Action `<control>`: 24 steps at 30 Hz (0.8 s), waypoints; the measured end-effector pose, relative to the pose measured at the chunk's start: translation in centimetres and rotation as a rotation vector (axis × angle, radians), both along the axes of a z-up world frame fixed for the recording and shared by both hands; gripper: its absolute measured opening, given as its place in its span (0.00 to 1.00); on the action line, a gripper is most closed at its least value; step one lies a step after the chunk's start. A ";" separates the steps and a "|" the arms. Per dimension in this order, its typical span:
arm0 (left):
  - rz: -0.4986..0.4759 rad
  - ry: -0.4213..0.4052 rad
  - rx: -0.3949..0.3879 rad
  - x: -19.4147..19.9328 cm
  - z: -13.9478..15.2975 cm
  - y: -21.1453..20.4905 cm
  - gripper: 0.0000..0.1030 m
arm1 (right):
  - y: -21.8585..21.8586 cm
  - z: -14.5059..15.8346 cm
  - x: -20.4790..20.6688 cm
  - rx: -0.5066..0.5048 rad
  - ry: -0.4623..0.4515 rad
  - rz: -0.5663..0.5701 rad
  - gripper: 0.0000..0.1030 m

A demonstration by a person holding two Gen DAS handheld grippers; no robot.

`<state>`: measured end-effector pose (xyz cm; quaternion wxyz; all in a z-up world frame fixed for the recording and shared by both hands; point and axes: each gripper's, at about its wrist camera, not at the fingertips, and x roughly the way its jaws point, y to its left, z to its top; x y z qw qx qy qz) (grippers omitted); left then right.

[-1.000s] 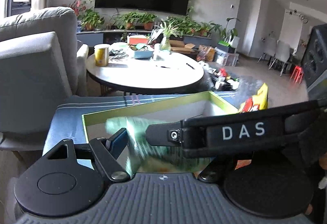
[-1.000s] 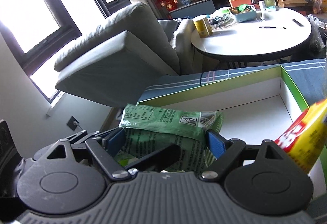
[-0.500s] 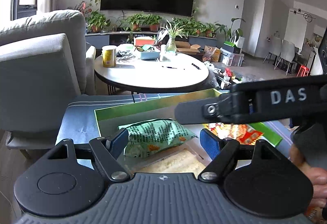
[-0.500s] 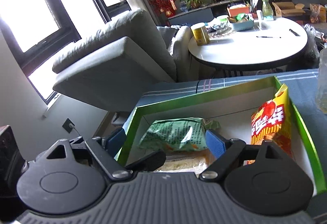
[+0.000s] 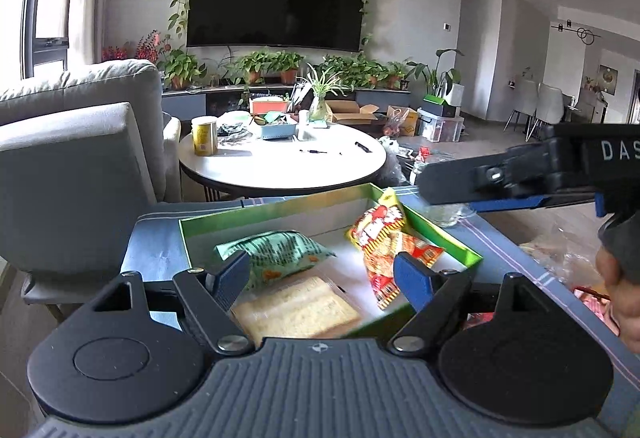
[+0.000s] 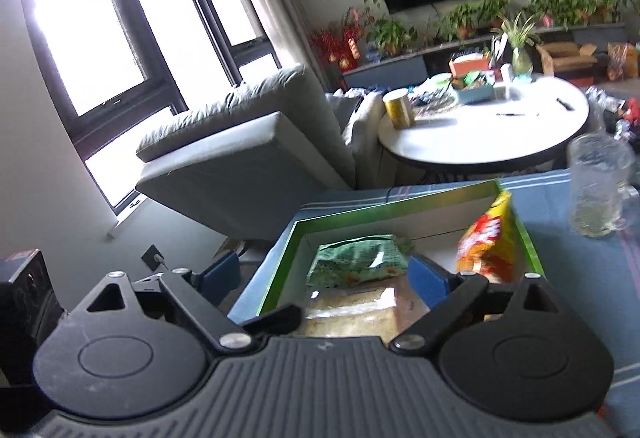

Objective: Organize snacks
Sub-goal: 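Lower the right gripper onto the large red pastry bag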

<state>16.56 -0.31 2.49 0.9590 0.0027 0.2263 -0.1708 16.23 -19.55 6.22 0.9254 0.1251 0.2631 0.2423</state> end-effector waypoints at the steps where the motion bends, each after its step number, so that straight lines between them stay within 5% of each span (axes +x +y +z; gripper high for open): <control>1: -0.003 0.001 -0.002 -0.5 0.0 0.0 0.75 | -0.6 0.0 -0.4 0.000 -0.003 -0.010 0.75; 9: -0.050 0.060 -0.029 -2.7 -1.3 -1.1 0.75 | -5.3 -1.8 -2.2 0.046 0.070 -0.095 0.75; 24: -0.217 0.106 0.092 -3.9 -4.0 -7.6 0.75 | -8.4 -5.9 -3.5 -0.015 0.198 -0.191 0.75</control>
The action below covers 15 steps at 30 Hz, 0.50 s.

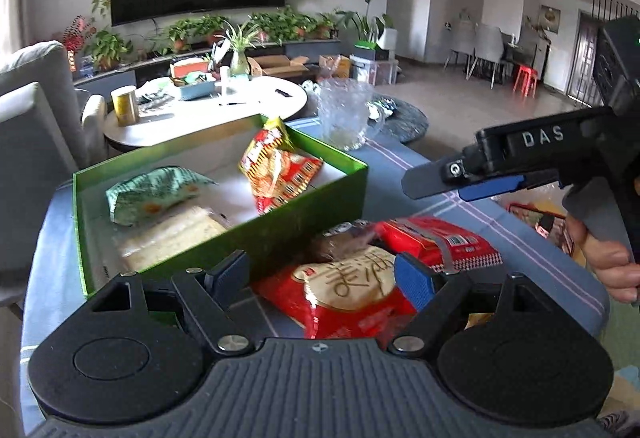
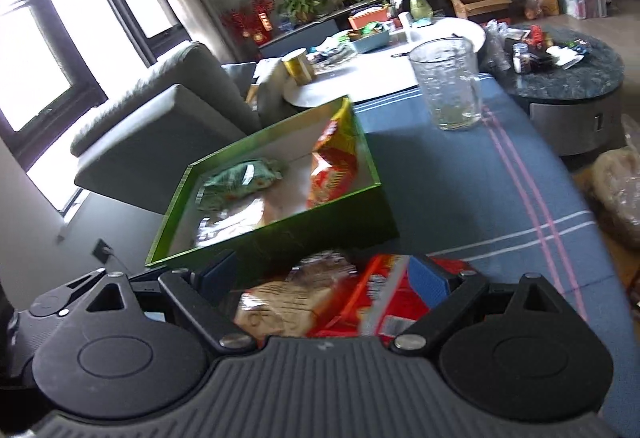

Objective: Organize snacks
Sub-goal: 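Lower the right gripper onto the large red pastry bag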

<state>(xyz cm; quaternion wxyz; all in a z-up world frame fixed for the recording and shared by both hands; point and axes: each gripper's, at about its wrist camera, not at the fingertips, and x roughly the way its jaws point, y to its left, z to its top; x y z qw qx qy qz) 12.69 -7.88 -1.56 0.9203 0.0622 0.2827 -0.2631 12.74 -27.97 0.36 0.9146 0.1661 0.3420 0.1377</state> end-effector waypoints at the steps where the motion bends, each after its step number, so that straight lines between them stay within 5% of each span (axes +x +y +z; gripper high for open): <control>1: -0.002 0.006 0.002 0.0 -0.1 -0.1 0.75 | -0.4 -0.2 0.0 0.009 0.009 -0.007 0.75; 7: 0.040 0.081 -0.021 1.4 -1.5 -0.3 0.75 | -0.9 -1.0 -0.1 0.099 0.049 0.040 0.75; 15: 0.157 0.236 -0.160 4.1 -3.1 0.3 0.75 | 1.5 -1.8 0.3 0.088 0.080 0.104 0.75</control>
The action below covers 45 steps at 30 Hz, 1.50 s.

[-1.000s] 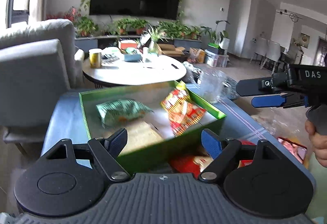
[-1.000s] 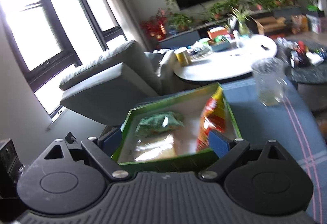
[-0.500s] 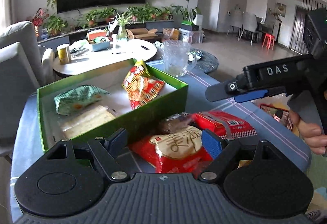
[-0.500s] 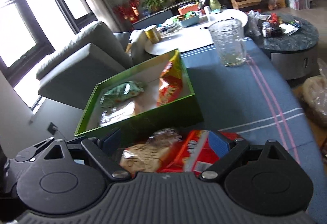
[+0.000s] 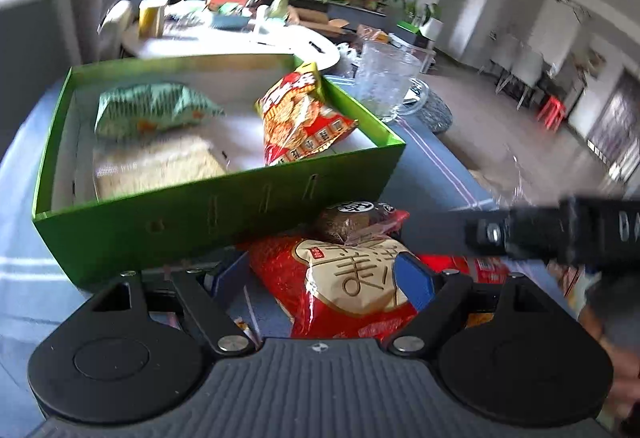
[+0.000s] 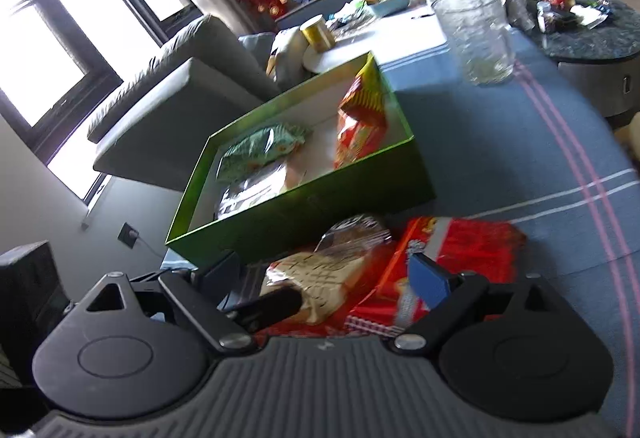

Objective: Organize snacks
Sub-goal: 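Lower the right gripper onto the large red pastry bag, then close the right gripper on the red pastry bag and lift it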

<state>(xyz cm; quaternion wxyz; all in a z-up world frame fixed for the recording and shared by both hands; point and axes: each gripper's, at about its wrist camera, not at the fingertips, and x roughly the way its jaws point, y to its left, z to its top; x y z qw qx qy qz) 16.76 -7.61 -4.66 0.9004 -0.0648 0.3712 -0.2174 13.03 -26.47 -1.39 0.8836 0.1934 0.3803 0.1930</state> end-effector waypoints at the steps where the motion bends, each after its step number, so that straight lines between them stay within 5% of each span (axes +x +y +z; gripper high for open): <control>1: 0.012 0.008 -0.011 0.2 -0.1 0.0 0.75 | 0.1 -0.1 0.0 -0.003 0.003 0.001 0.75; 7: 0.026 0.014 0.071 0.3 -1.0 -0.9 0.79 | -0.1 -0.1 0.1 0.009 0.014 -0.011 0.75; 17: 0.029 0.071 0.041 -0.8 -1.2 1.4 0.79 | 0.1 -0.4 0.3 0.031 0.045 0.004 0.75; 27: 0.053 0.027 0.097 -2.6 -0.1 2.4 0.75 | 1.3 -1.1 0.4 0.030 0.096 0.022 0.75; 32: 0.061 0.030 0.063 -2.3 0.2 3.0 0.75 | 1.6 -0.9 -0.3 0.035 0.123 0.018 0.75; 45: -0.122 0.005 -0.020 -2.1 -0.4 2.8 0.75 | 3.1 -2.5 1.2 0.072 0.245 -0.018 0.75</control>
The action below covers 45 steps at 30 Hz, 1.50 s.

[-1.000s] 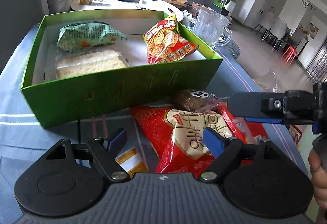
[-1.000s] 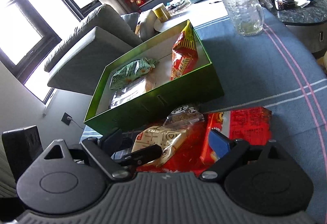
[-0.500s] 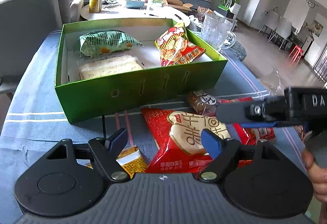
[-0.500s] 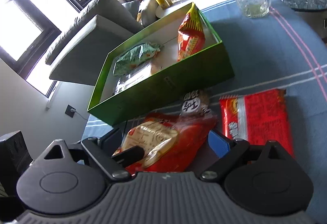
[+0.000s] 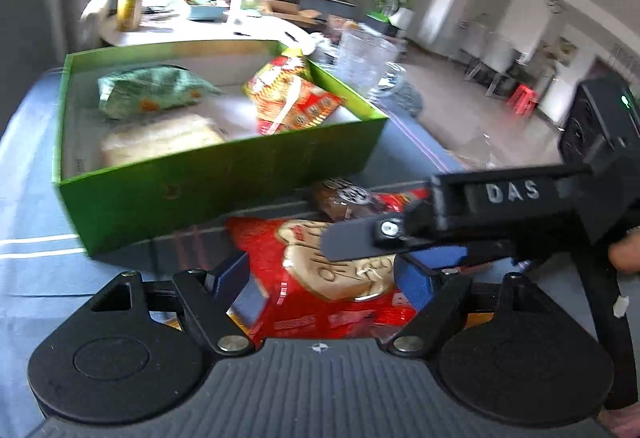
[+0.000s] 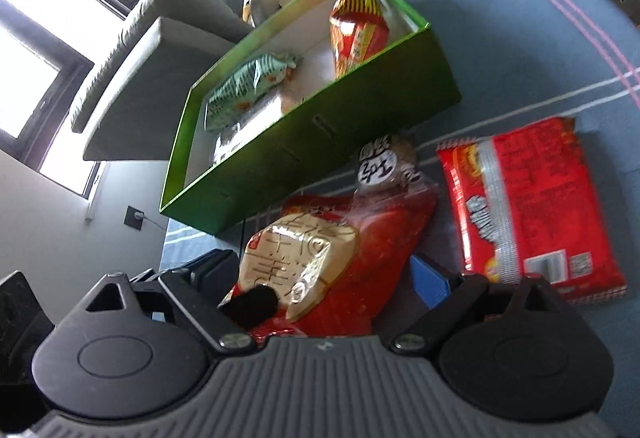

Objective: Organize snacks
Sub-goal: 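Close the right gripper on the red pastry bag and lift it, then carry the red pastry bag into the box and open the right gripper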

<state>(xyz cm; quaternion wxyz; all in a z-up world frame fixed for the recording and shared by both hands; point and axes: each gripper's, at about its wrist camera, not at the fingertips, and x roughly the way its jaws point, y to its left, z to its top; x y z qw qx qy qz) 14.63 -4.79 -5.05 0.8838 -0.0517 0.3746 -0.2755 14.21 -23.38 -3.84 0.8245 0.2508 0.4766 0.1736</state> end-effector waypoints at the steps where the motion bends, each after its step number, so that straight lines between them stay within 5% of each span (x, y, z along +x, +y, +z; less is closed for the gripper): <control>1: -0.013 -0.001 -0.002 0.1 -0.3 -0.2 0.75 | 0.1 -0.1 0.0 -0.006 0.000 -0.007 0.75; 6: -0.037 0.032 -0.047 0.8 -1.0 -0.1 0.78 | -0.1 -0.9 0.5 0.015 0.051 -0.010 0.75; 16: -0.035 0.067 -0.073 1.7 -2.1 -0.8 0.88 | 1.0 -0.7 0.6 -0.029 0.014 0.000 0.76; 22: -0.067 0.016 -0.041 0.3 -0.6 -1.7 0.83 | 0.9 0.1 -0.1 0.001 -0.021 0.027 0.63; 34: -0.076 -0.132 -0.087 -2.6 3.7 -1.8 0.82 | 1.3 3.5 -2.4 0.012 -0.161 0.040 0.58; 45: -0.058 -0.254 -0.042 -2.0 7.8 -1.4 0.82 | 2.2 7.1 -1.3 0.024 -0.292 0.068 0.57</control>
